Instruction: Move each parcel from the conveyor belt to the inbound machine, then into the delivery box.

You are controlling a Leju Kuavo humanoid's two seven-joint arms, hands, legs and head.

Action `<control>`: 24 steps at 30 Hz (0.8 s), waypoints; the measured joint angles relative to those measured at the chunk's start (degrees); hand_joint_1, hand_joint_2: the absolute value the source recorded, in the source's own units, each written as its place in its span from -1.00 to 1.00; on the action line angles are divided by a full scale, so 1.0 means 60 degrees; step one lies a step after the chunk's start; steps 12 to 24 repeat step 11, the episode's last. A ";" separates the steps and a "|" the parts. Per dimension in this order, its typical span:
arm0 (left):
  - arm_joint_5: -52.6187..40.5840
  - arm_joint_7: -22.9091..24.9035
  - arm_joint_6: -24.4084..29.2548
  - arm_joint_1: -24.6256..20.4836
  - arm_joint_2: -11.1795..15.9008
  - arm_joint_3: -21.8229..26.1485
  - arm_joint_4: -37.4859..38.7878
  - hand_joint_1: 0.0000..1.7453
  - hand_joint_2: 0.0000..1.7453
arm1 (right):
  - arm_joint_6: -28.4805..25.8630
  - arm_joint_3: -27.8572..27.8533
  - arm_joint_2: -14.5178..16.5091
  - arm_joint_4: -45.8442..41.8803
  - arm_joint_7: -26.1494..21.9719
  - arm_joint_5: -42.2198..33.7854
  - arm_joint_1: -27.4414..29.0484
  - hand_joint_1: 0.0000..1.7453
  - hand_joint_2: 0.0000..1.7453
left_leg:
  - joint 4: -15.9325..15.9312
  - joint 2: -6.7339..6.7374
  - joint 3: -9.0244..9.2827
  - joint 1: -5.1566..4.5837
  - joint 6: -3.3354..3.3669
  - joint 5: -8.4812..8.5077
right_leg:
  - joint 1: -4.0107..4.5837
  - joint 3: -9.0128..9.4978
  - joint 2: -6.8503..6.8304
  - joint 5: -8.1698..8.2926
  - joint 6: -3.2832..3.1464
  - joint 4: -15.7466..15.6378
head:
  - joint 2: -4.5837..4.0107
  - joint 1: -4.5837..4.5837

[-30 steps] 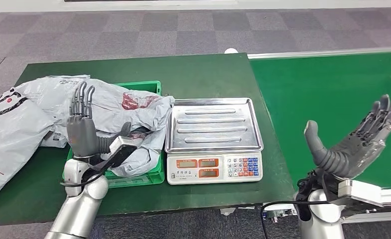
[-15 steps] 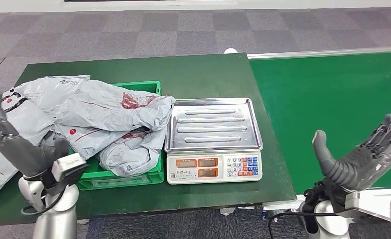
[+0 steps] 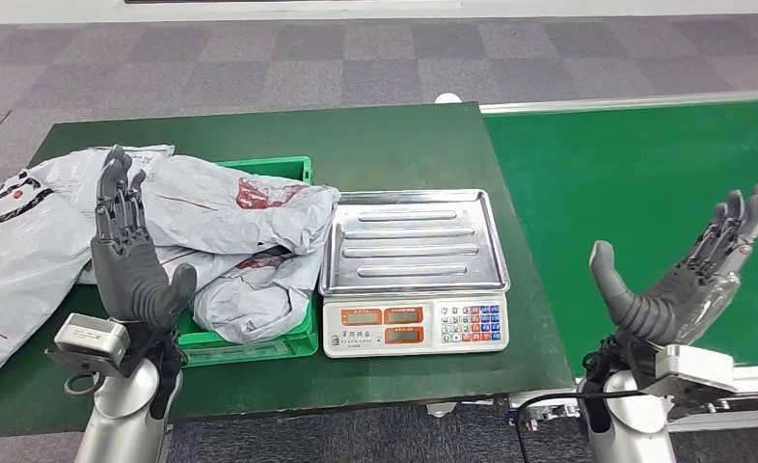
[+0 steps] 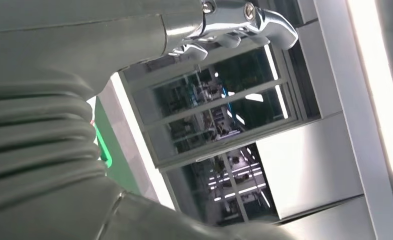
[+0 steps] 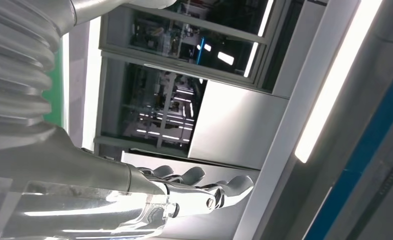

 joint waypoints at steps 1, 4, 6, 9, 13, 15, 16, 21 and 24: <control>0.0006 -0.0002 -0.0002 0.0000 0.0018 -0.0025 0.0012 -1.00 1.00 | 0.0008 0.0000 0.0000 0.0033 -0.0001 0.0001 -0.0012 -1.00 1.00 | 0.0000 0.0000 0.0000 0.0001 0.0000 0.0000 | 0.0001 -0.0001 0.0000 -0.0001 -0.0001 0.0000 | -0.0001 0.0000; 0.0013 -0.0005 -0.0004 0.0000 0.0064 -0.0106 0.0029 -1.00 1.00 | 0.0024 0.0000 0.0000 0.0113 -0.0002 0.0003 -0.0047 -1.00 1.00 | -0.0001 0.0001 -0.0001 0.0002 -0.0001 -0.0001 | 0.0002 -0.0003 0.0000 -0.0002 -0.0002 0.0000 | -0.0001 0.0000; 0.0133 0.0033 -0.0175 -0.0002 0.0081 -0.0151 0.0036 -1.00 1.00 | 0.0089 -0.0002 0.0000 0.0163 0.0004 0.0001 -0.0069 -1.00 1.00 | -0.0002 0.0001 -0.0001 0.0003 -0.0001 -0.0001 | 0.0002 -0.0004 0.0000 -0.0003 -0.0003 0.0000 | -0.0001 0.0000; 0.0825 0.0365 -0.1452 -0.0059 0.0073 -0.0252 0.0206 -1.00 1.00 | 0.0490 -0.0069 0.0000 0.0377 0.0085 0.0046 -0.0153 -1.00 1.00 | -0.0001 0.0000 -0.0002 0.0001 -0.0001 -0.0001 | 0.0000 -0.0005 -0.0001 -0.0003 -0.0002 0.0000 | 0.0000 0.0000; 0.1248 0.0540 -0.2306 -0.0135 0.0025 -0.0348 0.0445 -1.00 1.00 | 0.0737 -0.0128 0.0000 0.0567 0.0133 0.0116 -0.0241 -1.00 1.00 | 0.0000 0.0000 -0.0002 -0.0001 0.0001 0.0000 | -0.0002 -0.0005 -0.0003 -0.0002 -0.0001 -0.0001 | 0.0000 0.0000; 0.1248 0.0540 -0.2306 -0.0135 0.0025 -0.0348 0.0445 -1.00 1.00 | 0.0737 -0.0128 0.0000 0.0567 0.0133 0.0116 -0.0241 -1.00 1.00 | 0.0000 0.0000 -0.0002 -0.0001 0.0001 0.0000 | -0.0002 -0.0005 -0.0003 -0.0002 -0.0001 -0.0001 | 0.0000 0.0000; 0.1248 0.0540 -0.2306 -0.0135 0.0025 -0.0348 0.0445 -1.00 1.00 | 0.0737 -0.0128 0.0000 0.0567 0.0133 0.0116 -0.0241 -1.00 1.00 | 0.0000 0.0000 -0.0002 -0.0001 0.0001 0.0000 | -0.0002 -0.0005 -0.0003 -0.0002 -0.0001 -0.0001 | 0.0000 0.0000; 0.1248 0.0540 -0.2306 -0.0135 0.0025 -0.0348 0.0445 -1.00 1.00 | 0.0737 -0.0128 0.0000 0.0567 0.0133 0.0116 -0.0241 -1.00 1.00 | 0.0000 0.0000 -0.0002 -0.0001 0.0001 0.0000 | -0.0002 -0.0005 -0.0003 -0.0002 -0.0001 -0.0001 | 0.0000 0.0000; 0.1248 0.0540 -0.2306 -0.0135 0.0025 -0.0348 0.0445 -1.00 1.00 | 0.0737 -0.0128 0.0000 0.0567 0.0133 0.0116 -0.0241 -1.00 1.00 | 0.0000 0.0000 -0.0002 -0.0001 0.0001 0.0000 | -0.0002 -0.0005 -0.0003 -0.0002 -0.0001 -0.0001 | 0.0000 0.0000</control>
